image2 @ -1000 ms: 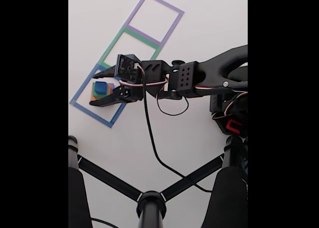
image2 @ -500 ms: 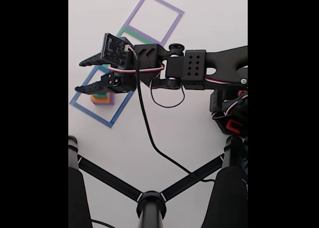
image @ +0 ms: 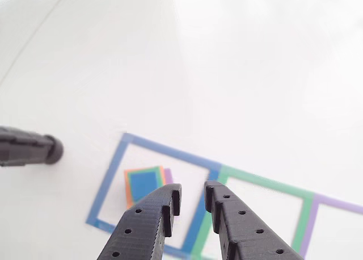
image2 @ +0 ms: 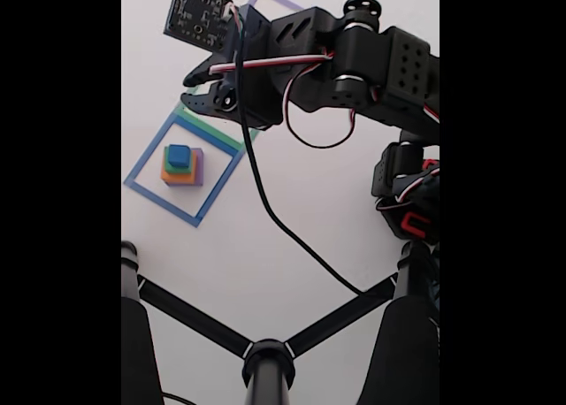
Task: Tower of hanoi
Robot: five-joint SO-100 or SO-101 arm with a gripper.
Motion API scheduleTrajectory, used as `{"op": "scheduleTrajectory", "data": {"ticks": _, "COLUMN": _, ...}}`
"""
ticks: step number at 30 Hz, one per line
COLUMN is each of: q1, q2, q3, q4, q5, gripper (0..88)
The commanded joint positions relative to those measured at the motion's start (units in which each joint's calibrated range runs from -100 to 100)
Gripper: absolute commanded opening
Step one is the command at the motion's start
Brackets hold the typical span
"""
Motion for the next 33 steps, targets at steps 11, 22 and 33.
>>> {"op": "scheduleTrajectory", "data": {"ticks": 11, "q1": 2.73, "q2": -0.97, "q3": -15.84, "q4": 15.66, "q5": 0.0, "gripper": 0.0}}
{"op": "scheduleTrajectory", "data": {"ticks": 22, "q1": 7.54, "q2": -8.5, "q3": 4.69, "q4": 3.36, "q5": -12.5, "gripper": 0.0}}
{"op": "scheduleTrajectory", "data": {"ticks": 33, "q1": 11.88, "q2": -21.33, "q3": 25.05, "q4": -6.35, "q5": -53.49, "gripper": 0.0}}
